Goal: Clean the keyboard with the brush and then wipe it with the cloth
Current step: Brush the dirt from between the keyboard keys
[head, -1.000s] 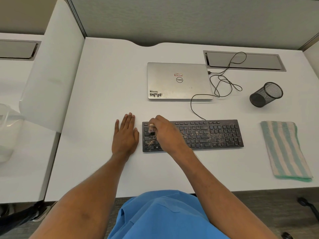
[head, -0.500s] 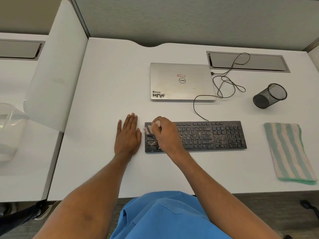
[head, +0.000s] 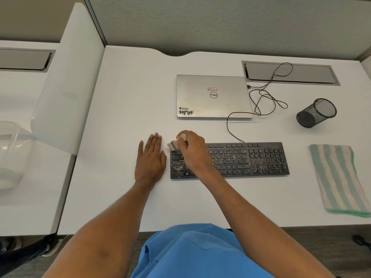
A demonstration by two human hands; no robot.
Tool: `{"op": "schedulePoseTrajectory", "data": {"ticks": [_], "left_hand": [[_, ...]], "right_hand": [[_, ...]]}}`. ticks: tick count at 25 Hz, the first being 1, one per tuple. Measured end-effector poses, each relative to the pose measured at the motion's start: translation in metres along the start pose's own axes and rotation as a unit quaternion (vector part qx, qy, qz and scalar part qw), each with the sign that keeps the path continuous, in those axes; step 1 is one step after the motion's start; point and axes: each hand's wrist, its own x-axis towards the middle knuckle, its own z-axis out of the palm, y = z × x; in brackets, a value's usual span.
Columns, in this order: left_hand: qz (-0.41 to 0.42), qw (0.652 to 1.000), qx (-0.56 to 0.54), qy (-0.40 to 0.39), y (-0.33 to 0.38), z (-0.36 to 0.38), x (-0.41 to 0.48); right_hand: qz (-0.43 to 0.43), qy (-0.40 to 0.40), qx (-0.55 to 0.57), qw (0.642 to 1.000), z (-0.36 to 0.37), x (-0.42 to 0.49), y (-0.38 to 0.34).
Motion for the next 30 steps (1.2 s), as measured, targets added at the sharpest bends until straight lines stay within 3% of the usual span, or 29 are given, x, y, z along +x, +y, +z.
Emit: {"op": "schedulePoseTrajectory", "data": {"ticks": [5, 8, 14, 20, 27, 30], "left_hand": [[0.000, 1.000, 0.001, 0.004, 0.000, -0.001, 0.000], [0.000, 1.000, 0.002, 0.001, 0.000, -0.001, 0.000], [-0.005, 1.000, 0.006, -0.006, 0.001, -0.001, 0.000], [-0.007, 1.000, 0.004, -0.008, 0.002, -0.002, 0.000], [-0.007, 1.000, 0.002, -0.006, 0.002, -0.002, 0.000], [-0.007, 1.000, 0.006, -0.007, 0.002, -0.001, 0.000]], "right_hand": [[-0.025, -0.022, 0.013, 0.999, -0.016, -0.006, -0.009], [-0.085, -0.046, -0.058, 0.994, -0.017, -0.007, -0.004], [-0.084, -0.132, -0.136, 0.978, -0.015, -0.015, 0.011], [-0.060, -0.087, -0.076, 0.992, -0.025, -0.014, 0.003], [-0.064, -0.137, -0.157, 0.976, -0.018, -0.015, 0.009], [-0.061, -0.101, -0.141, 0.983, -0.021, -0.013, 0.005]]}}
